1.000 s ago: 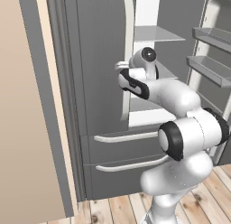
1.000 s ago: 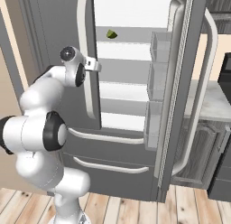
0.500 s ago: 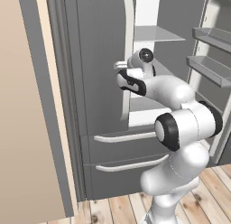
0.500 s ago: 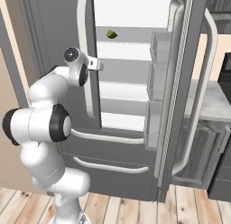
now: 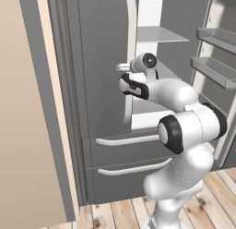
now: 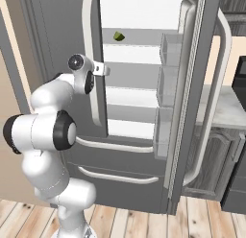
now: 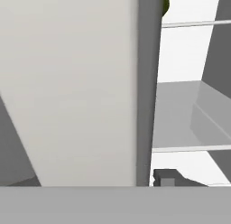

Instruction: There is a bowl on the dining counter. Grab a lemon wedge from the fridge and place it in the bowl. Then get the liquor bottle and glass cup from the cabinet and place them next to the bowl.

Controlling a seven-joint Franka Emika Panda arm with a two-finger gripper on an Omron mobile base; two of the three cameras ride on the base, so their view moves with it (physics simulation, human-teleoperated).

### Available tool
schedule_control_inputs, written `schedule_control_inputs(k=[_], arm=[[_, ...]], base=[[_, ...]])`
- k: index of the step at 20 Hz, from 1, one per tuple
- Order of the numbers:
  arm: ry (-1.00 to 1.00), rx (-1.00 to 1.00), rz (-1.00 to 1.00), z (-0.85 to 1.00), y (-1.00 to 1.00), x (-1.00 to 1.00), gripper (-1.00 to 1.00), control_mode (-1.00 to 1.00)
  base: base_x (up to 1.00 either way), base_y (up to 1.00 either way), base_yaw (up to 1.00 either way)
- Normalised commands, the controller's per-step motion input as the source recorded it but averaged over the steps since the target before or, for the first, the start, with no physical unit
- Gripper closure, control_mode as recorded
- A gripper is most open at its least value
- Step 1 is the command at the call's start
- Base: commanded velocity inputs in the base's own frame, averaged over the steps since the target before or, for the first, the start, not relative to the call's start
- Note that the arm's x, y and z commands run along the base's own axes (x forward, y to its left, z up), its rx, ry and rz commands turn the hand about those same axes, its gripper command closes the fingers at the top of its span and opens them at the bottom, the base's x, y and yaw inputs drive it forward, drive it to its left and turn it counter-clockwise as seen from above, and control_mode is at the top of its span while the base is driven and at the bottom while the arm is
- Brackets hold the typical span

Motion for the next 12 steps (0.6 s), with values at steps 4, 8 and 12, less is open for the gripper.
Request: schedule_control_inputs(k=[4, 8, 12], arm=[[0.11, 0.0, 0.07, -0.08, 0.03, 0.33, 1.0, -1.0], [0.04, 0.0, 0.07, -0.1, 0.03, 0.07, 1.0, -1.0], [0.0, 0.0, 0.06, -0.05, 0.12, -0.14, 1.0, -1.0]], base=[[0.0, 0.0, 0.0], [0.0, 0.0, 0.0], [0.0, 0.0, 0.0]])
